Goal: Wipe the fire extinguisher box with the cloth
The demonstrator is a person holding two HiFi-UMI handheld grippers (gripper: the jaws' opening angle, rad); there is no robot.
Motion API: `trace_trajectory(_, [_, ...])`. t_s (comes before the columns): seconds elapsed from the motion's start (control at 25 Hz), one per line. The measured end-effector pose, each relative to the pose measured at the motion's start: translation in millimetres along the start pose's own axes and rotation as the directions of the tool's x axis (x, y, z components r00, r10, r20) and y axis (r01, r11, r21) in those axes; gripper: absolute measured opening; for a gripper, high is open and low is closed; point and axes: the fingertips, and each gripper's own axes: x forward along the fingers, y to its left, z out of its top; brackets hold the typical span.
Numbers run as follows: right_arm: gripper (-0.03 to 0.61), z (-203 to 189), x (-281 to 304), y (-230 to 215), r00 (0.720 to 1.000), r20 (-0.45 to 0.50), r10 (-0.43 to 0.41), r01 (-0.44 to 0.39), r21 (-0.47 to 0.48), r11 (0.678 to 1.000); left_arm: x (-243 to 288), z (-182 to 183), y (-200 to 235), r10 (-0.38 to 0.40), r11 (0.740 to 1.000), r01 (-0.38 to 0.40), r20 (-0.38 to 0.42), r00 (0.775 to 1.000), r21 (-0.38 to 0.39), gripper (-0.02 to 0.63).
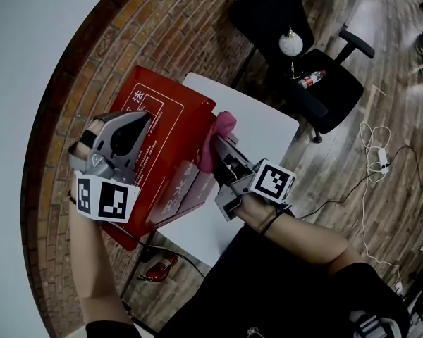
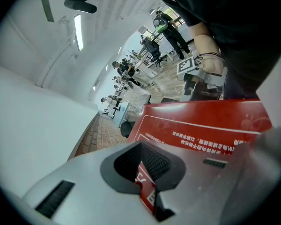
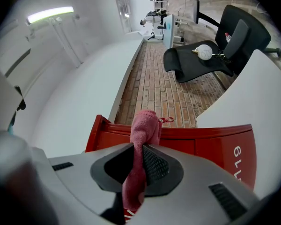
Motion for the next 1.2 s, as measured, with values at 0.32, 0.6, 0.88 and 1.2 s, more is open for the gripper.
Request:
trace_trajectory(0.32, [0.061,-3,-3,-23,0.999,-0.003,-0.052,0.052,0.005,0.999,0,0,0,0.001,1.000,-0.001,-0.001,1.000,-0.001,0.020])
trace_trajectory(0.6, [0.061,-4,-5,-45,0.995,-0.009,-0.097,0.097,0.007,0.995,0,-1,0,0.001,1.000,-0.001,-0.002,1.000,-0.003,0.020])
trace_trajectory(0.88, [0.061,-6,-6,-62,0.991,-0.021,-0.133,0.133,0.000,0.991,0,-1,0,0.001,1.000,-0.001,-0.002,1.000,-0.002,0.020])
trace_trajectory(1.2, [0.061,-8,-7,-81,0.984,-0.036,-0.174,0.173,-0.023,0.985,1,-2,1,0.005,1.000,-0.005,-0.013,1.000,-0.010,0.020])
